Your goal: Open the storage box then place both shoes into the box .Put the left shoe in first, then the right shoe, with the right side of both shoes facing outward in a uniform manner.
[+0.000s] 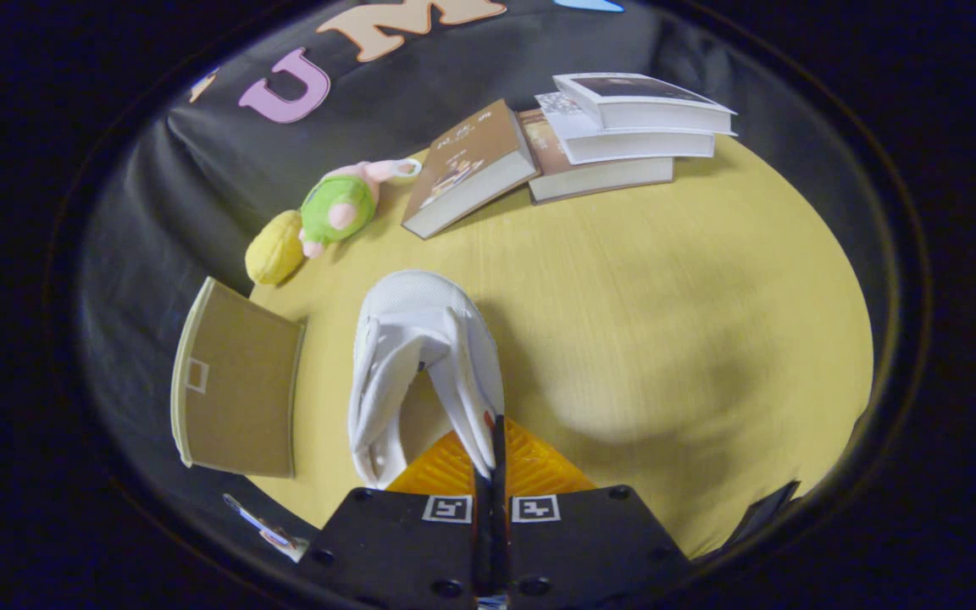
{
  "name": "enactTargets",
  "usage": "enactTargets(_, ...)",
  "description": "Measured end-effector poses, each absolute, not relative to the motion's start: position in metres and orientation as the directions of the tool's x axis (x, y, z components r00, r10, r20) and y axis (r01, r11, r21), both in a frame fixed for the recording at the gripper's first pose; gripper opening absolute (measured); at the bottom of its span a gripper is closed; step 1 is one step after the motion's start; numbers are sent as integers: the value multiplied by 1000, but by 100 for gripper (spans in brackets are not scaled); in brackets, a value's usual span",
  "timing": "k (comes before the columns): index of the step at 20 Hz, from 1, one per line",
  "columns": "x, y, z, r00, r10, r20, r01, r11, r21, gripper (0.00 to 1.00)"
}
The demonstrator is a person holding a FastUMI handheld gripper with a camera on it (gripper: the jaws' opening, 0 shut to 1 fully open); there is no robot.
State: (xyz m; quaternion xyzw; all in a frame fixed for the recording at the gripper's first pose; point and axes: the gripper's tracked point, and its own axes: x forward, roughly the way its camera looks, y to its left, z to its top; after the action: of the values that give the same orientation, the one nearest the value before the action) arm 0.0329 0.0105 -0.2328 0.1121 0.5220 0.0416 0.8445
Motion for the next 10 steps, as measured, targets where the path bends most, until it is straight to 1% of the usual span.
enactTargets(4, 28, 36, -218, 439, 254, -862, 46, 951, 304, 3)
enactTargets(7, 27, 54, -202, 447, 273, -852, 18, 949, 313, 3)
enactTargets(10, 23, 83, -181, 447, 335, -829, -16, 930, 367, 3)
